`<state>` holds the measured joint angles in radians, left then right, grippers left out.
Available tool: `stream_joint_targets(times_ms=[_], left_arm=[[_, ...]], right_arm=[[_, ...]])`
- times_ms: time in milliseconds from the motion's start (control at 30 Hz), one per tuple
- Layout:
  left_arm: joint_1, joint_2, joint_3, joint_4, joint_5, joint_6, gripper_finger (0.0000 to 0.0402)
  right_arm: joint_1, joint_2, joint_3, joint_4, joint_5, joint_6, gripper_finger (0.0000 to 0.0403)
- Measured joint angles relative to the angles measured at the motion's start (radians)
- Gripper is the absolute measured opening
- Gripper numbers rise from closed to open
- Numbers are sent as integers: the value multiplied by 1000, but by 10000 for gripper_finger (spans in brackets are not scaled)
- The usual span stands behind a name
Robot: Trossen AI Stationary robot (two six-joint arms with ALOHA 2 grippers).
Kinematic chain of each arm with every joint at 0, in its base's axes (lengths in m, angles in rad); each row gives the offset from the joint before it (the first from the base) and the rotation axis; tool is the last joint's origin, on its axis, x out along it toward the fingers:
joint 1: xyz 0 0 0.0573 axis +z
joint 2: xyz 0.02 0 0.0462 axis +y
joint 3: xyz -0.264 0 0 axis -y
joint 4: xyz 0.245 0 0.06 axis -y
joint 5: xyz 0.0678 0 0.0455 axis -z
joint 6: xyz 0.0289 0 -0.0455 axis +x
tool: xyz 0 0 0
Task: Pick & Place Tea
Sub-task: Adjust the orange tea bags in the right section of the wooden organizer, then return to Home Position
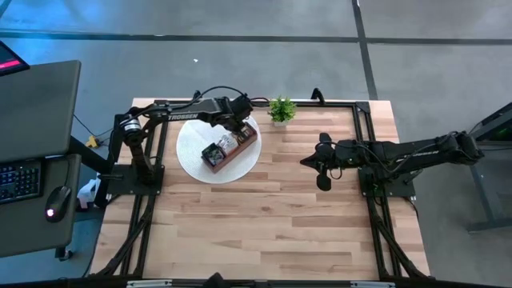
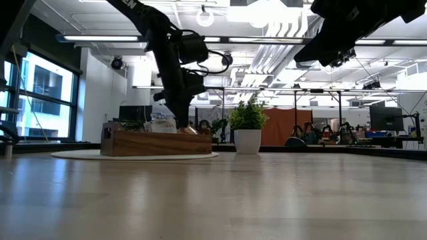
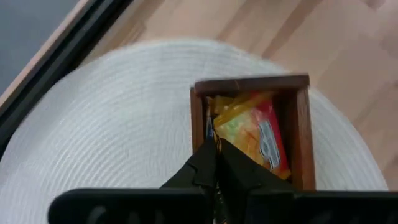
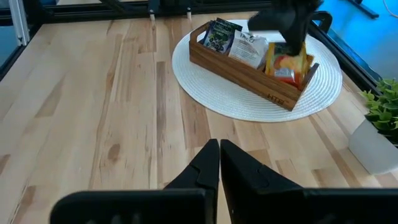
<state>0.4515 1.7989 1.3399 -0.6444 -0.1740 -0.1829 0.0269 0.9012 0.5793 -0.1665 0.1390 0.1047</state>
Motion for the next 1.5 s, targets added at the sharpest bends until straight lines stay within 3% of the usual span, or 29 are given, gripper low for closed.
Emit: stream_joint_targets(times_ms=[267, 667, 1167, 1400, 1500], left_arm=[[0, -19, 90, -113, 13, 99, 4], [0, 5, 93, -162, 26, 111, 9], [-17, 24, 93, -71, 47, 134, 131], [-29, 2, 202, -145, 57, 132, 136], [-28, -31, 293, -285, 59, 121, 128]], right_arm=[[0, 0, 0, 2, 0, 0, 12], [0, -1, 0, 8, 0, 0, 12], [0, -1, 0, 11, 0, 0, 12], [0, -1, 0, 14, 14, 0, 12], [0, -3, 0, 21, 36, 0, 12]])
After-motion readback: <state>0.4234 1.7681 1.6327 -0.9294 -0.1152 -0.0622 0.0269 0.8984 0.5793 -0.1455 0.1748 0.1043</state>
